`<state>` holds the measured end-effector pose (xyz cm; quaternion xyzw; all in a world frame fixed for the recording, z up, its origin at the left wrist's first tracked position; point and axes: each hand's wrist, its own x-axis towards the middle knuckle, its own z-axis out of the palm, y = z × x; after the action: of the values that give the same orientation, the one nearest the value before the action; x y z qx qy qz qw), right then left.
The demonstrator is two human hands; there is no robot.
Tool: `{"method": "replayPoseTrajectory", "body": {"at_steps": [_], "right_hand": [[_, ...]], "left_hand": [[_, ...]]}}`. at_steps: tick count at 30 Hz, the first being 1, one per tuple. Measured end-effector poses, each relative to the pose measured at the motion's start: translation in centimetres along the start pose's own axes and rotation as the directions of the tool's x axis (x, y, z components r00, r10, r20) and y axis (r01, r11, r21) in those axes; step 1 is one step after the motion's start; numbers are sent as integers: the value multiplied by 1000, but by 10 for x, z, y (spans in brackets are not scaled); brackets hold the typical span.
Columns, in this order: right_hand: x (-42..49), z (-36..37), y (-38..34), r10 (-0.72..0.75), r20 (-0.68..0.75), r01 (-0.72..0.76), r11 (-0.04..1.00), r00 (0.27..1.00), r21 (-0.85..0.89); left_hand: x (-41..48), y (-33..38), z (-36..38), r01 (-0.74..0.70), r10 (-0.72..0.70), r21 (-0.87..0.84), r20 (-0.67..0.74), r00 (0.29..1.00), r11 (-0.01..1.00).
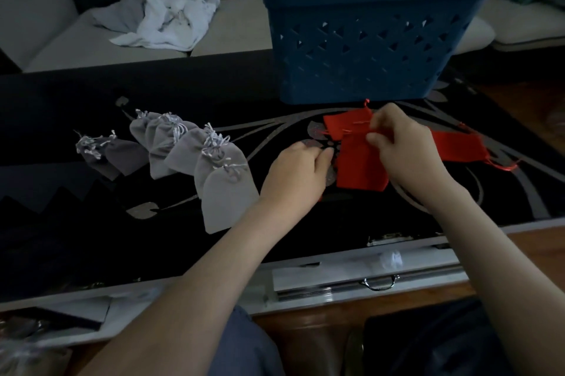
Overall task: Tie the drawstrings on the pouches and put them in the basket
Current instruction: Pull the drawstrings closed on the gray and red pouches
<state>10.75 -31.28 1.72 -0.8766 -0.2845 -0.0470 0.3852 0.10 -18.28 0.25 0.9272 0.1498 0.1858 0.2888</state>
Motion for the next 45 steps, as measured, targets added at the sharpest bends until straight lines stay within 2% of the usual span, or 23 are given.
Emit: {"method": "replayPoseTrajectory", "body": {"at_steps": [3,6,8,10,12,15,19,25,28,31,35,37,42,45], "right_hand": [[0,-2,-10,-14,39,7,988,999,152],[1,0,-19,-37,99,6,955,994,298],[1,2,-24,-39,156,-25,921,987,389],[-1,5,-31,-41,215,-55,904,976,425],[-2,10,-35,-56,253,-62,899,966,433],[-5,19,-43,-59,309,-90,889,949,449],[-9,29,-55,-21,380,-180,855,925,486],[-13,40,-64,0,375,-165,897,927,409],[-14,40,-68,-35,466,-189,885,884,426],[-14,39,-70,-104,489,-133,895,866,427],[-12,40,-72,-160,449,-90,869,879,487],[-10,40,-70,-145,424,-91,867,894,489],[-7,40,-63,-10,350,-151,891,937,429],[1,37,-55,40,297,-145,929,954,341]], "left_hand": [[0,4,-4,73,-73,-25,0,997,997],[0,8,-13,223,-209,-120,117,971,967],[-3,8,-19,316,-281,-253,166,945,914],[-5,6,-24,360,-328,-439,149,933,823],[-5,0,-26,355,-353,-605,128,927,713],[-8,-12,-34,307,-343,-736,108,933,604],[-14,-27,-48,271,-353,-793,75,932,546],[-22,-37,-66,282,-446,-876,88,891,391],[-24,-39,-73,266,-482,-896,68,873,355],[-24,-38,-75,264,-522,-912,66,850,315],[-22,-31,-80,247,-565,-966,163,809,76],[-21,-29,-82,233,-573,-972,183,799,14],[-19,-30,-82,219,-603,-976,161,781,22],[-16,-37,-84,205,-632,-961,41,774,188]]}}
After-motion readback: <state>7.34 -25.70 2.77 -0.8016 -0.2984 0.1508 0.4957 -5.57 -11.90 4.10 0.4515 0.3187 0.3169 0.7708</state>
